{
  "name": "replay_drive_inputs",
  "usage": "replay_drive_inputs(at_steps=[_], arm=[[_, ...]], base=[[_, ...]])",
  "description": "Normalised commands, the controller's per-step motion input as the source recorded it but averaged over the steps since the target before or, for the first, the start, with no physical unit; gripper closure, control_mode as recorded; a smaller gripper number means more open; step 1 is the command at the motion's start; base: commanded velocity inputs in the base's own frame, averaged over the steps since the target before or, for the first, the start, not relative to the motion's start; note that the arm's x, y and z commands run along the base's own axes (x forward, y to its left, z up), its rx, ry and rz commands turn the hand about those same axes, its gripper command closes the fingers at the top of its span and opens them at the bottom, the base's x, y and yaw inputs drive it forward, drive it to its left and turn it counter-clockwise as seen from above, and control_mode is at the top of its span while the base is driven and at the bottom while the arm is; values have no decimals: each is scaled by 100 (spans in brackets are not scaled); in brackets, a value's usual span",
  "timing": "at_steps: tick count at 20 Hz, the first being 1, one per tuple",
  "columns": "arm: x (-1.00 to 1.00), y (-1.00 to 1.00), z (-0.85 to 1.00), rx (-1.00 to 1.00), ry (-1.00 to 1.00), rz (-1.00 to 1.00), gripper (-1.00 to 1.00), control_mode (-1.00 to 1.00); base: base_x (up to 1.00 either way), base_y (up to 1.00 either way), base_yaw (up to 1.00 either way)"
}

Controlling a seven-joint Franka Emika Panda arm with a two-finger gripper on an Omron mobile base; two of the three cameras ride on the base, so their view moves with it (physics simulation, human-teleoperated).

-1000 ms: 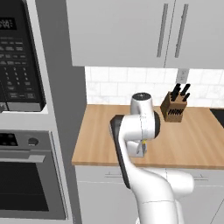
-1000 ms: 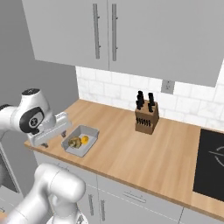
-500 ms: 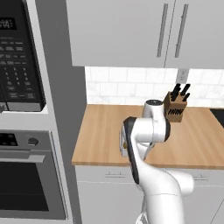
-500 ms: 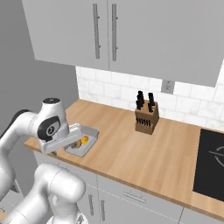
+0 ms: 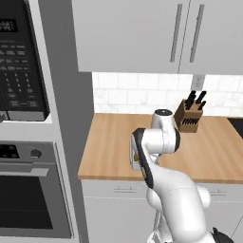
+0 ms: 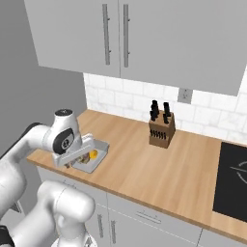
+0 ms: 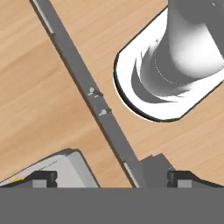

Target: Take the meat container that has the fish and place it on the second highest rack of the freezer. Then take the vegetable container that has the corn and onion and place it on the highest rack of the freezer.

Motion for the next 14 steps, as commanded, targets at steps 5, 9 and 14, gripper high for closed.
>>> replay_drive_inputs(at_steps=[5, 9, 14], arm=[[9, 6, -45, 0, 7, -7, -100, -100], [1, 7, -51, -7, -3, -9, -100, -100], [20, 0, -20, -8, -5, -6, -100, -100]], base=[[0, 0, 0], [0, 0, 0], [0, 0, 0]])
